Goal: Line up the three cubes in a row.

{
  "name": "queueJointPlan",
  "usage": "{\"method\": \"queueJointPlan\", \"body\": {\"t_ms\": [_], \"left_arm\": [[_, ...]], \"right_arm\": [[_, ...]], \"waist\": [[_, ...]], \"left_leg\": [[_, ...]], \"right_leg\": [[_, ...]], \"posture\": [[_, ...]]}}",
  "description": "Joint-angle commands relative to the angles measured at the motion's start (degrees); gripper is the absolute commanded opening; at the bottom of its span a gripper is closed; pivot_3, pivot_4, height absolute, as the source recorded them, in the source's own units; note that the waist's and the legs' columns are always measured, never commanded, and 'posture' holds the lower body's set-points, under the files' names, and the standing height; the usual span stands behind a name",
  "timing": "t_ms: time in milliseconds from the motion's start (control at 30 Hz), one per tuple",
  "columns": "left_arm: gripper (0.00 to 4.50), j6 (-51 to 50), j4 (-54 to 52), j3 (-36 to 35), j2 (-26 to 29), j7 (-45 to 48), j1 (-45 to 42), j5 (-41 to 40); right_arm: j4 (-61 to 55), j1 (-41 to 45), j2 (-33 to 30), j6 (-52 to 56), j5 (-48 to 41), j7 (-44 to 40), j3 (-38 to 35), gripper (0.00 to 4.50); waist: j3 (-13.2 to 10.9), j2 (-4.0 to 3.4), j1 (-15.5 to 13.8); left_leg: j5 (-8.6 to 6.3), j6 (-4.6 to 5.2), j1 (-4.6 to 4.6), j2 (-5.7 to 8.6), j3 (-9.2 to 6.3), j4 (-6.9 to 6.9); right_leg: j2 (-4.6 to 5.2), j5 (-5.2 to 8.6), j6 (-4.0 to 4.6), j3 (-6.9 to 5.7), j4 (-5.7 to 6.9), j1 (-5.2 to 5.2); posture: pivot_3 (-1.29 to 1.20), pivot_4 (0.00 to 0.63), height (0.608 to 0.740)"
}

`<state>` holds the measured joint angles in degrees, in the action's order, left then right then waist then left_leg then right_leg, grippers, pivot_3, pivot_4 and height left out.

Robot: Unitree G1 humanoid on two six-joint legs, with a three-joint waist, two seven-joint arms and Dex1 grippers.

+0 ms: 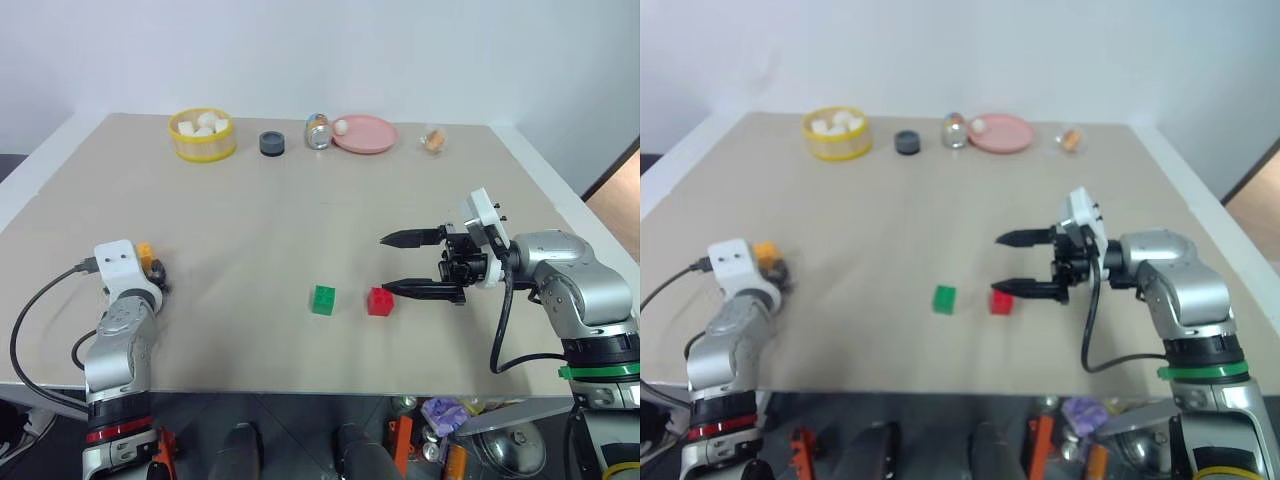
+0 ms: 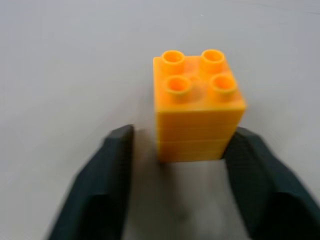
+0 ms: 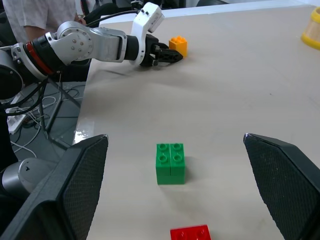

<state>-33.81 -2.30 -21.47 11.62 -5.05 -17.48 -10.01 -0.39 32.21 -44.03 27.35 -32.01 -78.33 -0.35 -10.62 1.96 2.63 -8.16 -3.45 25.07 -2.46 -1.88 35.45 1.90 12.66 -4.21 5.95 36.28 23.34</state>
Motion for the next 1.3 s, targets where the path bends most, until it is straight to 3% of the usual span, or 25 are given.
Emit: {"method": "queueJointPlan", "body": {"t_ms": [33,367,500,633,733,900,1067,1300], "left_arm": [[1.28,-0.33,1.21,2.41,-0.71,1.02,-1.2,-0.24],[1.28,6.11,-0.02,6.97,4.0,9.93,-0.6,0.88],[1.28,14.79,-3.47,12.16,9.13,27.83,0.54,-3.58],[1.28,19.78,-5.14,15.19,14.02,43.36,2.42,-8.48],[1.28,26.57,-2.12,16.9,21.23,60.83,5.22,-11.4],[1.28,30.51,3.78,19.14,25.9,74.94,5.47,-13.36],[1.28,33.6,10.3,21.55,26.42,82.42,1.67,-12.55],[1.28,35.23,21.27,25.16,24.15,88.85,-7.55,-10.9]], "right_arm": [[-1.95,0.5,-0.85,-0.12,-0.97,0.34,-2.01,4.5],[-0.34,2.22,-0.45,-0.5,-0.34,-0.27,-1.06,4.5],[-0.17,2.87,-0.65,-0.14,-0.39,-0.64,-1.03,4.5],[0.31,3.07,-1.09,-0.2,-0.3,-1.16,-1.13,4.5],[-1.5,2.17,-1.68,0.75,-0.73,-0.55,-1.64,4.5],[-3.86,0.18,-2.69,1.75,-1.51,0.45,-2.62,4.5],[-5.97,-1.33,-3.58,2.82,-2.5,1.61,-3.86,4.5],[-8.78,-3.41,-4.2,4.03,-3.91,3.13,-5.16,4.5]], "waist": [[0.0,0.0,-0.06],[-0.01,0.03,0.0],[-0.01,0.05,0.03],[-0.01,0.04,-0.05],[-0.01,0.03,0.14],[-0.02,0.01,0.06],[-0.03,0.0,-0.02],[-0.03,0.0,0.03]], "left_leg": [[0.0,0.01,0.1,0.02,0.03,-0.03],[0.01,0.16,0.17,0.36,0.13,-0.07],[0.08,0.27,0.34,0.31,0.14,-0.2],[0.15,0.35,0.34,0.15,0.15,-1.04],[-0.15,0.08,0.36,-0.06,0.14,-1.14],[-0.51,0.25,0.35,-0.25,0.05,-1.12],[-0.5,0.25,0.35,-0.27,0.07,-0.95],[-0.38,0.37,0.3,-0.3,0.15,-0.62]], "right_leg": [[0.05,-0.01,0.02,-0.02,-0.18,-0.01],[0.42,-0.06,-0.03,-0.01,-0.22,-0.01],[0.39,-0.59,-0.7,0.0,-0.1,0.06],[0.21,-0.27,-0.34,-0.01,-0.06,0.39],[-0.02,0.01,-0.18,0.01,0.24,0.61],[-0.35,0.72,0.07,0.03,0.92,0.83],[-0.36,0.85,-0.28,0.04,0.92,0.79],[-0.36,0.59,-0.08,0.1,0.93,0.68]], "posture": [[0.0,0.15,0.74],[0.0,0.15,0.74],[0.0,0.15,0.74],[0.0,0.15,0.74],[0.0,0.15,0.74],[0.0,0.15,0.74],[0.0,0.15,0.74],[0.0,0.15,0.74]]}}
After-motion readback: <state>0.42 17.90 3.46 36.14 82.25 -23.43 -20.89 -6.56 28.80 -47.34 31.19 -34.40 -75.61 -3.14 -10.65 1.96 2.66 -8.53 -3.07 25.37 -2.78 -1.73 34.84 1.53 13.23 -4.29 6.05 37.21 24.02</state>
